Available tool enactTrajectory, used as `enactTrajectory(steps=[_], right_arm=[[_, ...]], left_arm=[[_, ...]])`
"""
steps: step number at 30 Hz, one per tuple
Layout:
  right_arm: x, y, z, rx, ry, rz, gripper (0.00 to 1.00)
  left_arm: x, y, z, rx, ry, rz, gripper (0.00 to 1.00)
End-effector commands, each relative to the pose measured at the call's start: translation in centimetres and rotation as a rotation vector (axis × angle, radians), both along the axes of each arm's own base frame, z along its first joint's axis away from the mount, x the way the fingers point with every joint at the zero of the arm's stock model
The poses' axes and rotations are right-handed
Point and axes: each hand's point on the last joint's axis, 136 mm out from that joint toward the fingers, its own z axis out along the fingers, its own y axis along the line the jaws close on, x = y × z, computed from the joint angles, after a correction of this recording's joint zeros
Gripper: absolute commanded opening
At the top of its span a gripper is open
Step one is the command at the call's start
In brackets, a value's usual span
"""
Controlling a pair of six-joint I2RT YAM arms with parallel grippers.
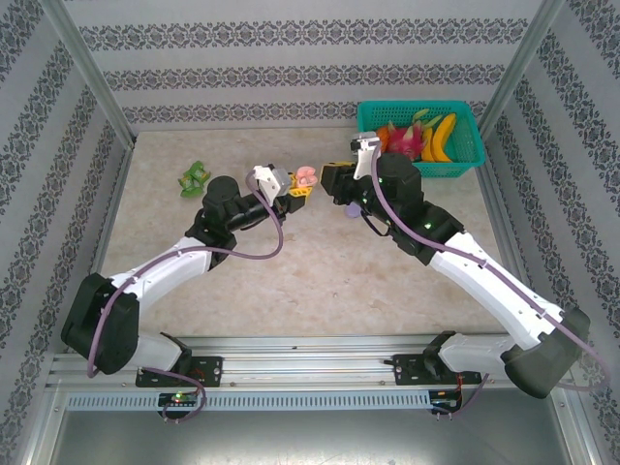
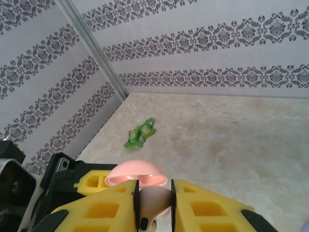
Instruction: Insert wireless bluetooth earbuds into charging case
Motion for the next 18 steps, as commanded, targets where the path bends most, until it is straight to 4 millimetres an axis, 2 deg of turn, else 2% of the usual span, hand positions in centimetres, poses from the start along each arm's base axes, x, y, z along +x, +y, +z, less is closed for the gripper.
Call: enactTrajectory(steps=[1,12,18], right_arm=[[-0.3,0.3,0.6,0.039,-0.016,-0.004,0.23],[0.1,1.8,-0.3,0.044,0.005,0.017,0.23],[0.5,2.0,-1.5,0.03,0.027,0.01,0.23]], left_arm=[[-0.8,-0.1,0.5,0.036,-0.066,0.005,0.0],[-1.5,-0.7,0.7,0.049,-0.078,-0.014,0.0],[-1.5,-0.6,1.0,0.042,-0.081,-0.01,0.0]])
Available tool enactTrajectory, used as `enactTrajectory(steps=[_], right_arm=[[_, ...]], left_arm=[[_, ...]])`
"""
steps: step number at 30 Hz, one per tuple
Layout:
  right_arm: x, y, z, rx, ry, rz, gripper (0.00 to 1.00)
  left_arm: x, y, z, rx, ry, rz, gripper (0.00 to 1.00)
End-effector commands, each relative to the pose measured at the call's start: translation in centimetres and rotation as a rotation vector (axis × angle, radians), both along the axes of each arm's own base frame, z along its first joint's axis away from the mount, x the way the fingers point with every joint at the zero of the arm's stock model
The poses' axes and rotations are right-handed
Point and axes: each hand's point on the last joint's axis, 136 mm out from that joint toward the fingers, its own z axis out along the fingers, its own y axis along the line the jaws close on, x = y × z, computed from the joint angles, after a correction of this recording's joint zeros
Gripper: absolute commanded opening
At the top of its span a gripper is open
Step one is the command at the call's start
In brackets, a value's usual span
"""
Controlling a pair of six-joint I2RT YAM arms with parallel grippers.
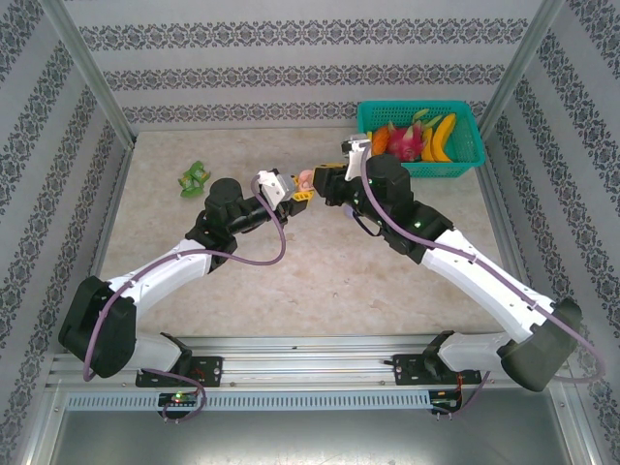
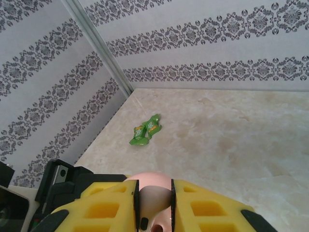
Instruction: Insert wireless bluetooth earbuds into charging case
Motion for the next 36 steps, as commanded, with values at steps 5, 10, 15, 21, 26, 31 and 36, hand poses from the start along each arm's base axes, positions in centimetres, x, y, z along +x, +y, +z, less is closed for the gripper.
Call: enactTrajectory(steps=[5,10,15,21,26,31,36], right_arm=[[0.4,0.5,-1.0,0.015,0.016,-0.011,0.23],[0.7,0.7,-1.6,0.013,0.029,-0.014,0.22],[0.8,0.7,-2.1,0.01,0.038,-0.017,0.22],[1.0,0.7,-2.7,0.008,0.055,-0.018,0.22],[0.7,0.9,-2.7,0.013,0.061,-0.003,0.21],[0.2,0.9,-3.0,0.009,0.066,0.007,0.21],[-0.2,0.6,-3.3,0.001,0.068,0.009,0.21]], left_arm=[[-1.1,-0.2,1.6,-0.012,-0.055,-0.016,0.0],[-1.1,-0.1,1.9,-0.017,-0.057,-0.014,0.0],[-1.2,-0.1,2.1,-0.023,-0.06,-0.012,0.0],[-1.1,0.0,2.3,-0.028,-0.06,-0.009,0.0],[-1.0,0.0,2.4,-0.031,-0.06,-0.003,0.0],[-0.8,-0.1,2.4,-0.034,-0.055,-0.001,0.0],[-0.6,-0.2,2.6,-0.035,-0.054,0.0,0.0]])
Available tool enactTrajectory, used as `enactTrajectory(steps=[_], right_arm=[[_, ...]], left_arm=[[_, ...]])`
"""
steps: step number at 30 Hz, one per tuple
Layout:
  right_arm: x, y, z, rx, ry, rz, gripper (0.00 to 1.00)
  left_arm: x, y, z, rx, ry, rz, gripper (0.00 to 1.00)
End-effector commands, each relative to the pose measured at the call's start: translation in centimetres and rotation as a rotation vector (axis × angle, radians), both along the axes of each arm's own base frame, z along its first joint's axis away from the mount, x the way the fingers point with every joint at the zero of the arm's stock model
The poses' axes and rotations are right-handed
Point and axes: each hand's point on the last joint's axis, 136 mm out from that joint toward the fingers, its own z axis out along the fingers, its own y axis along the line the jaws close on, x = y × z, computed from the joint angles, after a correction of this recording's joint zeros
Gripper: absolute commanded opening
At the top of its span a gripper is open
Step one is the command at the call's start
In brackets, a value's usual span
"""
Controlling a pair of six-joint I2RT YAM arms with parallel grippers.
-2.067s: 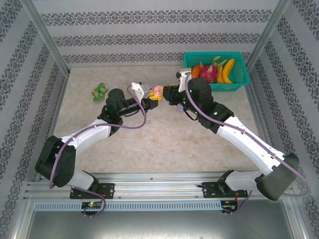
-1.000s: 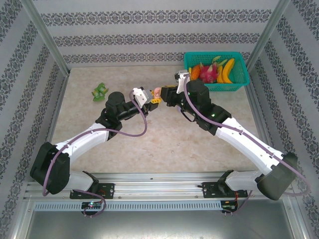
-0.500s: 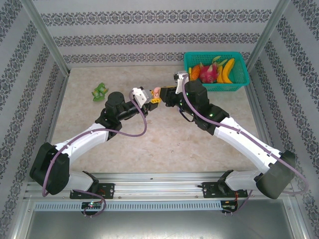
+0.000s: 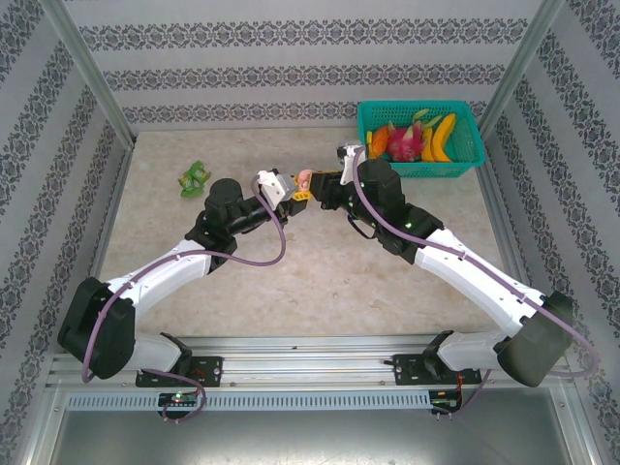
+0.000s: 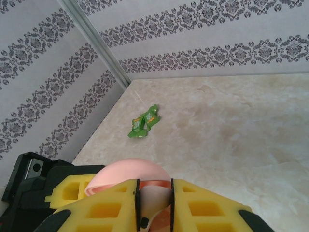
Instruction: Insert wireless bluetooth earbuds into charging case
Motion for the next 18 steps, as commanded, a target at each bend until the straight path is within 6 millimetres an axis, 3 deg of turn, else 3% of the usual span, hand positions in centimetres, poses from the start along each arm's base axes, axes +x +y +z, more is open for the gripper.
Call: enactTrajectory(steps=[1,11,18], right_arm=[[-0.8,0.0,-0.8,-0.012,0.015,0.014,0.21],[-0.6,1.0,-2.2,-0.038,0.046,0.034,0.21],[0.1,0.4,-0.7,-0.016,0.039,-0.009,0.34]], left_arm=[[-0.6,-0.3,2.5,-0.036,-0.056,-0.013,0.0],[-0.7,-0.3,2.6,-0.046,-0.05,-0.017,0.0],[-0.6,-0.4,2.2,-0.045,-0.039,-0.015,0.0]])
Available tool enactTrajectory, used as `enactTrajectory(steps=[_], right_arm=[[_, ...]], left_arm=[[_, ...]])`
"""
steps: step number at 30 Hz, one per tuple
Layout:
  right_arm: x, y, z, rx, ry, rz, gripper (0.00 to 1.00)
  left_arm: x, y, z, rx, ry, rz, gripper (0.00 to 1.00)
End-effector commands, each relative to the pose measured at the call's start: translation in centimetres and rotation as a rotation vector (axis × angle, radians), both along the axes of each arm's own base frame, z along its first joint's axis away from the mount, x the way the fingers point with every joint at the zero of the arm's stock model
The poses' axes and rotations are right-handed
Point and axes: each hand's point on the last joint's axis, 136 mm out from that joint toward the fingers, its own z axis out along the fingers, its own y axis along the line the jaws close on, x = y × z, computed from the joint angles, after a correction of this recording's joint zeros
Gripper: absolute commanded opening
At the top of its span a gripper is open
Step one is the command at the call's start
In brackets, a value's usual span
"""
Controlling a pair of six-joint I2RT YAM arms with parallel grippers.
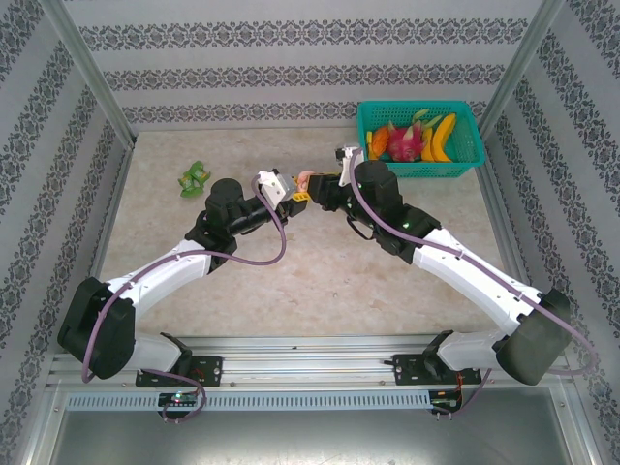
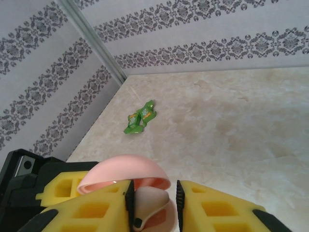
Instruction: Insert wireless bluetooth earbuds into charging case
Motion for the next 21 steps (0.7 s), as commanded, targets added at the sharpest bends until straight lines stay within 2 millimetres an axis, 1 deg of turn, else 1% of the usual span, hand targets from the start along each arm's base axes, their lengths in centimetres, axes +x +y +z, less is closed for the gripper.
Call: enactTrajectory(steps=[1,6,9,11,14,18,21], right_arm=[[0.1,0.2,0.4,0.004,0.016,-0.003,0.35],[0.4,-0.5,2.3,0.052,0.002,-0.014,0.41],[0.4,-0.5,3.2,0.073,-0.003,-0.009,0.46],[0.4,-0.6,3.7,0.085,-0.008,-0.008,0.46],[0.4,-0.7,4.3,0.103,-0.012,-0.008,0.49],[0.5,-1.5,5.0,0.127,-0.018,-0.025,0.52],[0.7,-2.2,4.9,0.156,0.004,-0.042,0.52]], left_arm=[[-0.7,-0.4,2.6,-0.049,-0.066,-0.024,0.0],[-0.6,-0.5,2.3,-0.05,-0.06,-0.025,0.0],[-0.6,-0.4,2.3,-0.052,-0.059,-0.023,0.0],[-0.6,-0.4,2.2,-0.052,-0.058,-0.022,0.0],[-0.6,-0.4,2.2,-0.052,-0.058,-0.023,0.0],[-0.6,-0.4,2.1,-0.052,-0.057,-0.022,0.0],[-0.6,-0.4,2.2,-0.054,-0.058,-0.02,0.0]])
